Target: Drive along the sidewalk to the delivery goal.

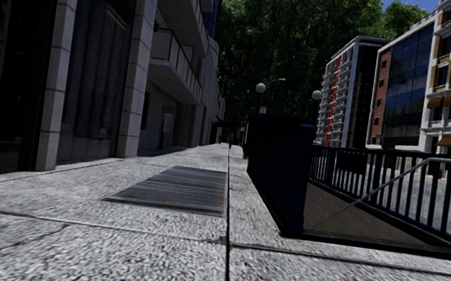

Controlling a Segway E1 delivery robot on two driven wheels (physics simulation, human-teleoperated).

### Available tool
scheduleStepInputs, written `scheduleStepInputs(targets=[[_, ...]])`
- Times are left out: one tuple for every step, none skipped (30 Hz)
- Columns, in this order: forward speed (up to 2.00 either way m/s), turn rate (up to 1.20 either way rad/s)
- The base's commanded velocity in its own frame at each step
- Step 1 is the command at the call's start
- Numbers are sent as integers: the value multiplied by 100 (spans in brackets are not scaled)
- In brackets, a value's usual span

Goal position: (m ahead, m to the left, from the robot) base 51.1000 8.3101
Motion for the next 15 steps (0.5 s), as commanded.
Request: scheduleStepInputs(targets=[[200, 0], [200, 0], [200, 0], [200, 0], [200, 0], [200, 0], [200, 0], [200, 0], [200, 0], [200, 0], [200, 0], [200, 0], [200, 0], [200, 0], [200, 0]])
